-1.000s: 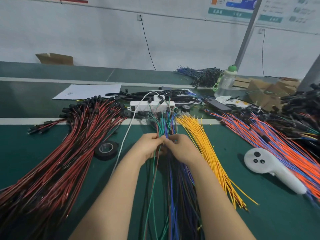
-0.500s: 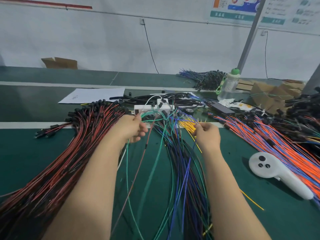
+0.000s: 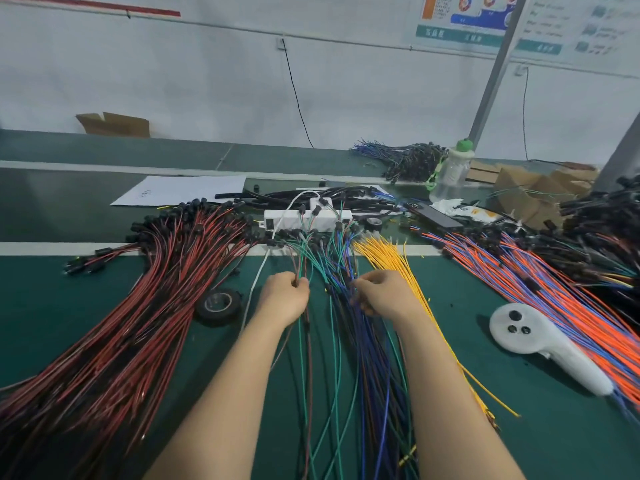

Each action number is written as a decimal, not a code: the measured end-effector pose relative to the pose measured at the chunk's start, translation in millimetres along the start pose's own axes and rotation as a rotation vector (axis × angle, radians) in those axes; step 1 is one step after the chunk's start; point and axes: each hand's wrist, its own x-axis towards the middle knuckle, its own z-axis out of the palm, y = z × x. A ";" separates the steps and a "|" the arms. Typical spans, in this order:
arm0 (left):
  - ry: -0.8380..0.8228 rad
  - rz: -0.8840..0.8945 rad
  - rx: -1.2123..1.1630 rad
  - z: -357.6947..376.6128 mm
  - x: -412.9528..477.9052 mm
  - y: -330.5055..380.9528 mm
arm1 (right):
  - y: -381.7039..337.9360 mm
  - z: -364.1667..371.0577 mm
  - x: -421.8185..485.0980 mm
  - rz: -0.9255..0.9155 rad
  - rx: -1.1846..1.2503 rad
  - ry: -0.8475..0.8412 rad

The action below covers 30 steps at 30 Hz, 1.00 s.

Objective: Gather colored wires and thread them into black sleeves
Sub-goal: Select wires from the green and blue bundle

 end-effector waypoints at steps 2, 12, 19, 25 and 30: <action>-0.068 -0.060 -0.350 4.2 -0.9 2.8 | 0.4 9.5 0.9 -0.038 -0.126 0.024; -0.112 -0.146 -0.595 9.9 -4.0 -0.5 | -19.2 32.4 1.8 -0.196 -0.486 0.207; -0.280 -0.226 -0.727 4.1 -7.0 6.3 | -19.6 25.7 5.7 -0.324 -0.497 0.467; -0.003 -0.034 -0.381 -24.4 -2.0 14.1 | -27.9 -17.3 22.8 -0.127 0.366 0.575; 0.243 0.174 -0.587 -55.7 7.2 37.9 | -52.1 -40.2 8.4 -0.251 0.797 0.513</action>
